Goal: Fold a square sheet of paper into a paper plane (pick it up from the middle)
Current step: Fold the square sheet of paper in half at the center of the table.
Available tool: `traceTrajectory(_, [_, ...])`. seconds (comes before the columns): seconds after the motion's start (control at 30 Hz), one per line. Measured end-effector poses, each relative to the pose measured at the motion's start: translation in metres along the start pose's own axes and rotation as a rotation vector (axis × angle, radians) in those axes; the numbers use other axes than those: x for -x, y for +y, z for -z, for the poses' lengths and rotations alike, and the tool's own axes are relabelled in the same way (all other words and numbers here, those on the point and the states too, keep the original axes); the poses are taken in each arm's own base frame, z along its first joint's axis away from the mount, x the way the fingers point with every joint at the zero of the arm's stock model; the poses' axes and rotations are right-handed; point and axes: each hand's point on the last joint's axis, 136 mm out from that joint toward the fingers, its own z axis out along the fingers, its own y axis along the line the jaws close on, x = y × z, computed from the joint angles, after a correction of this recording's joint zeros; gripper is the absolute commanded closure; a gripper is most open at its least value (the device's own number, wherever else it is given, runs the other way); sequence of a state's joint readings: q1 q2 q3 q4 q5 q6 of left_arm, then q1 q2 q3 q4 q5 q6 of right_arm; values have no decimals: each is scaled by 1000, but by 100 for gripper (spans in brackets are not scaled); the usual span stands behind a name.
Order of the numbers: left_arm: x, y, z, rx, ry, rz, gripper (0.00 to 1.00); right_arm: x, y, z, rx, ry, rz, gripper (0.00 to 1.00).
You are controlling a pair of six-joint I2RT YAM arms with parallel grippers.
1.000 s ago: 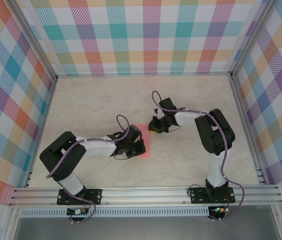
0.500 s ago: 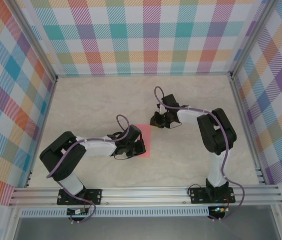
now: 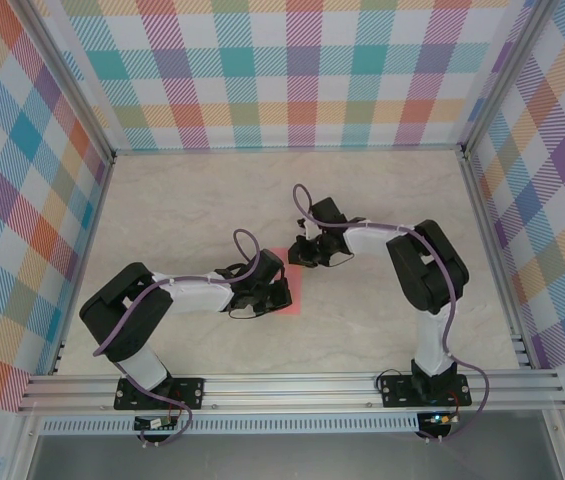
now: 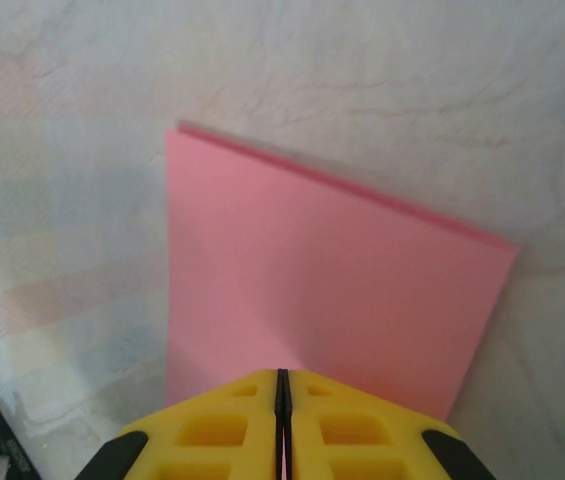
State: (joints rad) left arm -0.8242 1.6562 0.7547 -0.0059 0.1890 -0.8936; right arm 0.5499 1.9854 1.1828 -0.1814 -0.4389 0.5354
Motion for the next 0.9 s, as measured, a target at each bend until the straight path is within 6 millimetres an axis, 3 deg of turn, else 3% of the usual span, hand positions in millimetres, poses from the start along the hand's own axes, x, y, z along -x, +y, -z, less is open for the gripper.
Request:
traceTrajectory(0.27, [0, 0, 0, 0, 0, 0, 97, 25, -21, 1, -47, -36, -44, 90])
traceTrajectory(0.63, [0, -1, 1, -4, -3, -1, 95, 64, -43, 21, -153, -137, -82, 89])
traceTrajectory(0.77, [-1, 0, 4, 1, 1, -12, 89, 54, -33, 33, -137, -144, -71, 89])
traceTrajectory(0.9, [7, -9, 17, -6, -36, -30, 87, 16, -11, 42, -77, -116, -54, 89])
